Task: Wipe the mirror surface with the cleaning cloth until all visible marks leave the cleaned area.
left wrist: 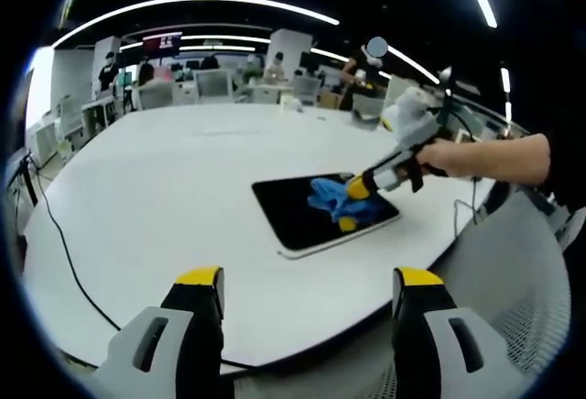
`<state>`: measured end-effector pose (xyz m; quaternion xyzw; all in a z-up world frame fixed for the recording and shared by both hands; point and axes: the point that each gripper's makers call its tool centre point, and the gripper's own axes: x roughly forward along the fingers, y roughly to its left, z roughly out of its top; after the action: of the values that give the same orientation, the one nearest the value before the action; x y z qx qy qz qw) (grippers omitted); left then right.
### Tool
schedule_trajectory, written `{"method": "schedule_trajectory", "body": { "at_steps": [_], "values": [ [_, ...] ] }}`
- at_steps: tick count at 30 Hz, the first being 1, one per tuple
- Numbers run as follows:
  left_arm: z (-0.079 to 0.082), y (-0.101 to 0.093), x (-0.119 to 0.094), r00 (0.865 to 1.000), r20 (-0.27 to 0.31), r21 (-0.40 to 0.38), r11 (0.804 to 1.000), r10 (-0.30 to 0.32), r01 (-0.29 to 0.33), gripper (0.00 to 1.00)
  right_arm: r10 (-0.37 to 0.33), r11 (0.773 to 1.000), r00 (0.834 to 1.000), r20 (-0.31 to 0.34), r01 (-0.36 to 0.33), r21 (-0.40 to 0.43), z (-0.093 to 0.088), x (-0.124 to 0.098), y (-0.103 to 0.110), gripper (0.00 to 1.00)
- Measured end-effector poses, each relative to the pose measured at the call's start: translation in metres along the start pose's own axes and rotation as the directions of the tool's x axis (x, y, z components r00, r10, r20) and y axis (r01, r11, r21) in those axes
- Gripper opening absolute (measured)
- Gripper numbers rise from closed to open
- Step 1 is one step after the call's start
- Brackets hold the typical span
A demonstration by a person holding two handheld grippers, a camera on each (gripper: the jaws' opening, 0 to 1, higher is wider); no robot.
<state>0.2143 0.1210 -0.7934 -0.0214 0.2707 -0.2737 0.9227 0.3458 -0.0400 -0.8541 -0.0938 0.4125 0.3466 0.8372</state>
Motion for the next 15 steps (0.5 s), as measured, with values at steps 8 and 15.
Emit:
{"method": "schedule_trajectory", "body": {
  "at_steps": [8, 15],
  "values": [
    [-0.0009, 0.0003, -0.0002, 1.000, -0.006, 0.001, 1.000, 0.001, -0.001, 0.75, 0.017, 0.999, 1.000, -0.013, -0.016, 0.028, -0.0024, -0.0022, 0.0025, 0.03],
    [-0.0003, 0.0008, -0.0002, 1.000, -0.002, 0.002, 1.000, 0.003, -0.003, 0.76, 0.041, 0.999, 0.998, -0.037, -0.040, 0.030, -0.0086, -0.0062, 0.0068, 0.03]
  ]
}}
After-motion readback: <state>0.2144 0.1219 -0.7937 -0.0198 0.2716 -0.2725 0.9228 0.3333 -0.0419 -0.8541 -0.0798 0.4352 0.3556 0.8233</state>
